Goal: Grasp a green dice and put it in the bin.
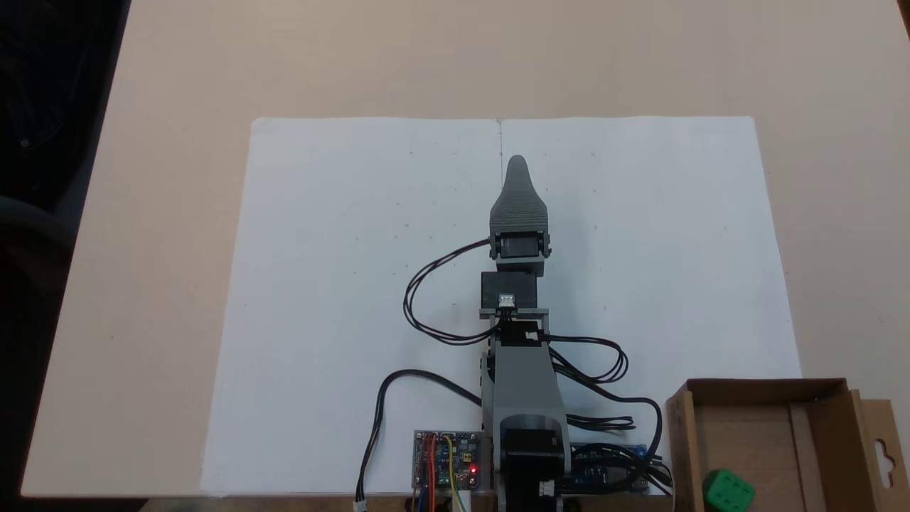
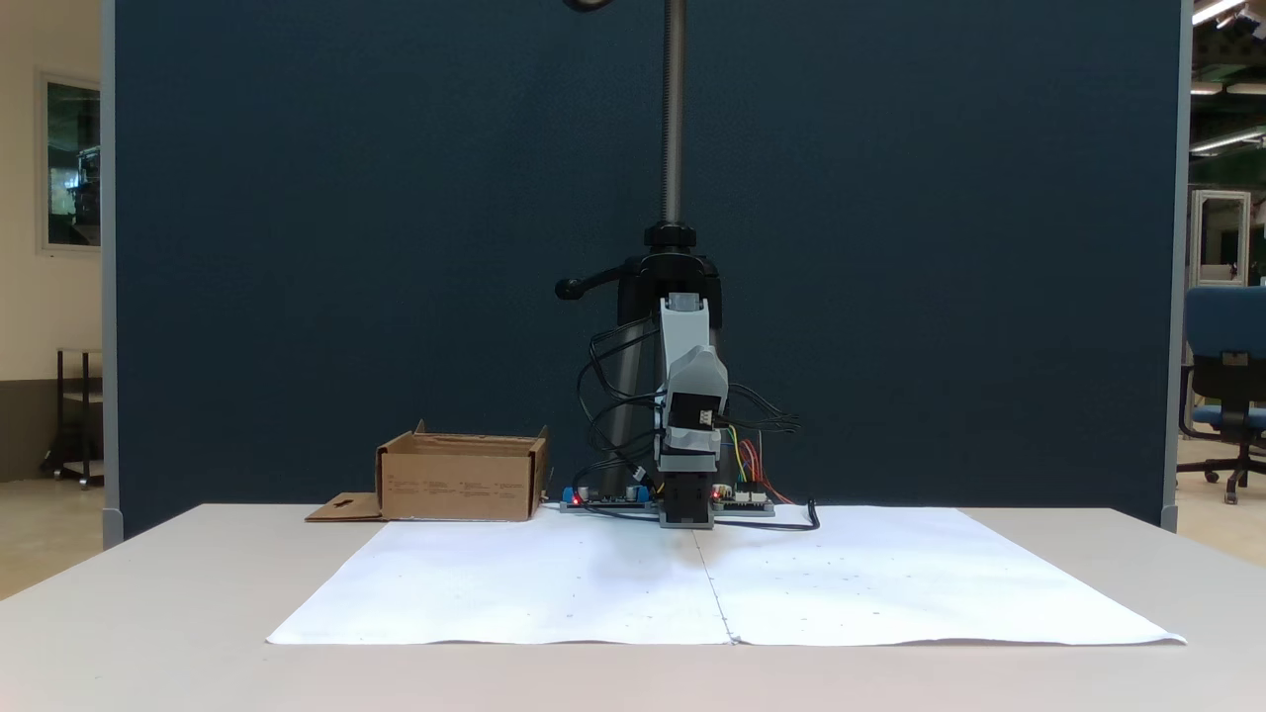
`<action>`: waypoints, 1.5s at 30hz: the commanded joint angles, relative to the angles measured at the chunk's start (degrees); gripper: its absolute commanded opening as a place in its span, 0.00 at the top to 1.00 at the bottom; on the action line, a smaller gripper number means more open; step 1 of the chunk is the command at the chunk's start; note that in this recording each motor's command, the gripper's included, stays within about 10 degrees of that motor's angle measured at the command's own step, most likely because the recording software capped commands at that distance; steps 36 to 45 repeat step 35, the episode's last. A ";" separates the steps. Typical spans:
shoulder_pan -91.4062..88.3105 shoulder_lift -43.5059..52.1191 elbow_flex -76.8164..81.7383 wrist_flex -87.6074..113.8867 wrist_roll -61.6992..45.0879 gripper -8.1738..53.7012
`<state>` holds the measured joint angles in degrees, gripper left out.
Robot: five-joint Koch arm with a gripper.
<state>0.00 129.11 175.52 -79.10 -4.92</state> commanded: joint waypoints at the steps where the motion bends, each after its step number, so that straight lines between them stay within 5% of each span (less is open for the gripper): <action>1: 0.26 5.89 3.87 -5.27 1.14 0.14; 45: -0.35 5.71 3.87 -5.01 0.97 0.14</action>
